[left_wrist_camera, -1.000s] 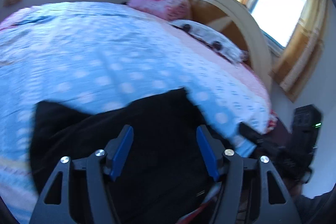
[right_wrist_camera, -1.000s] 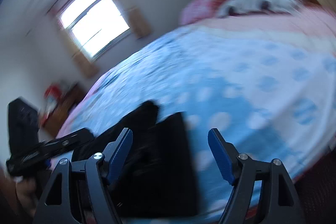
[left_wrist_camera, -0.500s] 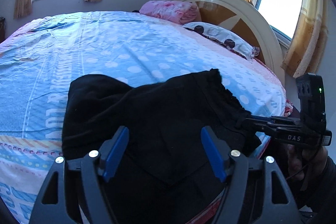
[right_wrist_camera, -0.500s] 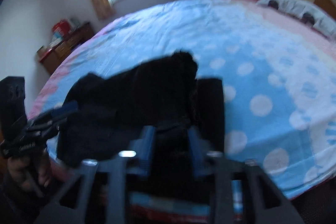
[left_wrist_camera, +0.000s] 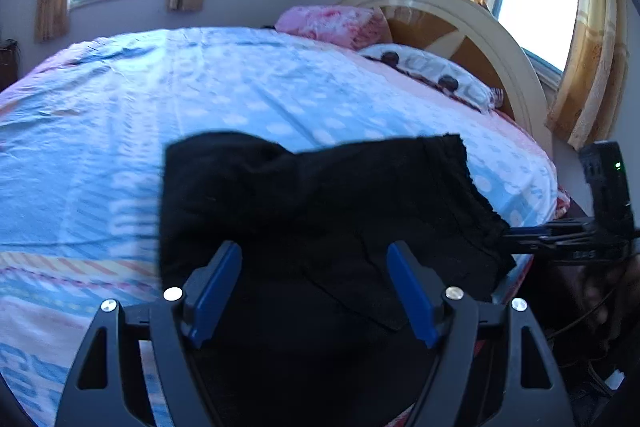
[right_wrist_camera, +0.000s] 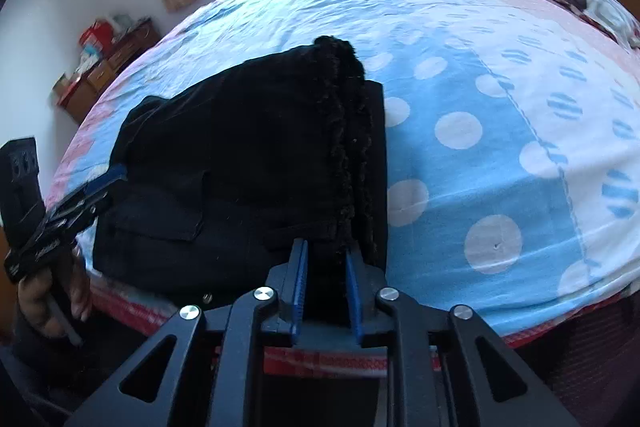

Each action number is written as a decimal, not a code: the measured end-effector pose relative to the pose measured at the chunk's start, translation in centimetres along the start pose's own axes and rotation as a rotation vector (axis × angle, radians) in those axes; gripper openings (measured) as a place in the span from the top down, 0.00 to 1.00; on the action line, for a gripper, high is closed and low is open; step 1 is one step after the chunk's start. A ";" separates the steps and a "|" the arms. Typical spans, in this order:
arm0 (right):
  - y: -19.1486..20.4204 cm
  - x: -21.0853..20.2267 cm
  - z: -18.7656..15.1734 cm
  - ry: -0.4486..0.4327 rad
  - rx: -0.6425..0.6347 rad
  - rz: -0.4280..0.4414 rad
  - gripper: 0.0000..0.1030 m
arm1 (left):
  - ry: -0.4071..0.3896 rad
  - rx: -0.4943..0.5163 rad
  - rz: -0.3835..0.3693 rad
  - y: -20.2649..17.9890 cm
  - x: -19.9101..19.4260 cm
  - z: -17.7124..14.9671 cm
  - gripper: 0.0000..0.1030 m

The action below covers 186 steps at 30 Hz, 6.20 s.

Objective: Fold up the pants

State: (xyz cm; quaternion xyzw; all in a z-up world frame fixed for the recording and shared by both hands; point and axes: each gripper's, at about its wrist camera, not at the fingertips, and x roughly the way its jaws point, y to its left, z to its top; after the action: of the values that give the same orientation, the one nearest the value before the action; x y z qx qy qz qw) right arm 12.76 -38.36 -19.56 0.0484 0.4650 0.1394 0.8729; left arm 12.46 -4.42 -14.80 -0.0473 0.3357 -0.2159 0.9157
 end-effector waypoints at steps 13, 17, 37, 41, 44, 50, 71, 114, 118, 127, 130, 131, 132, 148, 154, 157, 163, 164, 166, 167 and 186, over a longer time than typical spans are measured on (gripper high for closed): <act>10.0 0.0 12.1 -0.080 -0.201 0.206 0.47 | 0.057 -0.039 0.097 2.9 0.3 -0.4 0.21; 15.1 6.0 14.8 0.035 -0.289 0.277 0.47 | 0.091 -0.071 0.075 3.8 0.8 -0.9 0.19; 20.2 17.5 17.9 0.186 -0.404 0.200 0.99 | 0.103 -0.107 0.060 4.2 1.4 -1.8 0.12; 17.9 12.8 18.4 0.093 -0.321 0.264 0.98 | 0.086 -0.125 0.069 4.7 1.1 -1.7 0.12; 17.9 9.7 16.8 0.087 -0.324 0.349 0.94 | 0.062 -0.137 0.097 5.4 0.4 -1.3 0.12; 18.3 10.4 12.2 0.164 -0.356 0.308 0.46 | 0.042 -0.195 0.163 7.0 0.2 -1.2 0.12; 3.7 1.8 5.8 0.045 -0.024 0.183 0.46 | 0.121 -0.008 0.313 7.5 5.2 6.4 0.11; 5.7 -1.6 -0.4 -0.156 -0.211 0.101 0.43 | 0.197 -0.097 0.274 3.3 -1.3 -3.6 0.00; 6.2 -1.1 0.0 -0.161 -0.191 0.135 0.43 | 0.215 -0.064 0.273 2.2 -0.9 -4.6 0.00; 6.3 3.3 -0.3 -0.058 -0.217 0.115 0.40 | 0.200 -0.061 0.275 2.3 0.0 -5.3 0.00; 6.2 3.2 0.0 -0.057 -0.213 0.120 0.40 | 0.206 -0.064 0.275 2.4 -0.3 -5.0 0.00; 6.3 3.0 0.0 -0.058 -0.211 0.120 0.40 | 0.202 -0.071 0.272 2.5 -0.5 -4.9 0.00; 6.4 2.7 -0.1 -0.061 -0.211 0.119 0.40 | 0.193 -0.073 0.268 2.5 -0.7 -4.7 0.00; -1.6 -0.4 3.2 -0.168 0.081 0.050 0.40 | 0.161 -0.088 0.151 3.7 2.4 -0.6 0.00; -3.8 2.3 3.6 -0.115 0.170 0.080 0.40 | 0.188 -0.125 0.108 4.2 4.0 -0.1 0.00; -4.0 2.6 3.8 -0.124 0.180 0.104 0.40 | 0.204 -0.097 0.115 3.9 4.6 0.0 0.00; -2.8 4.0 3.9 -0.106 0.127 0.131 0.40 | 0.234 -0.036 0.161 2.9 5.8 0.2 0.00; -3.0 4.0 3.9 -0.112 0.134 0.136 0.40 | 0.240 -0.032 0.163 2.9 5.7 0.3 0.00; -4.0 4.1 4.0 -0.121 0.195 0.177 0.43 | 0.250 -0.030 0.157 3.1 5.7 0.3 0.00; -4.4 4.1 4.0 -0.118 0.213 0.190 0.43 | 0.254 -0.025 0.155 3.1 5.7 0.3 0.00; -3.0 4.7 3.7 -0.111 0.160 0.194 0.66 | 0.206 0.006 0.115 2.0 4.9 0.2 0.36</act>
State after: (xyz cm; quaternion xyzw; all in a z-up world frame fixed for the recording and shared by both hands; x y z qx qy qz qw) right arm 18.89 -39.71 -21.86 0.1705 0.4187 0.1827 0.8731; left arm 16.64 -4.69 -17.98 -0.0030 0.4295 -0.1679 0.8873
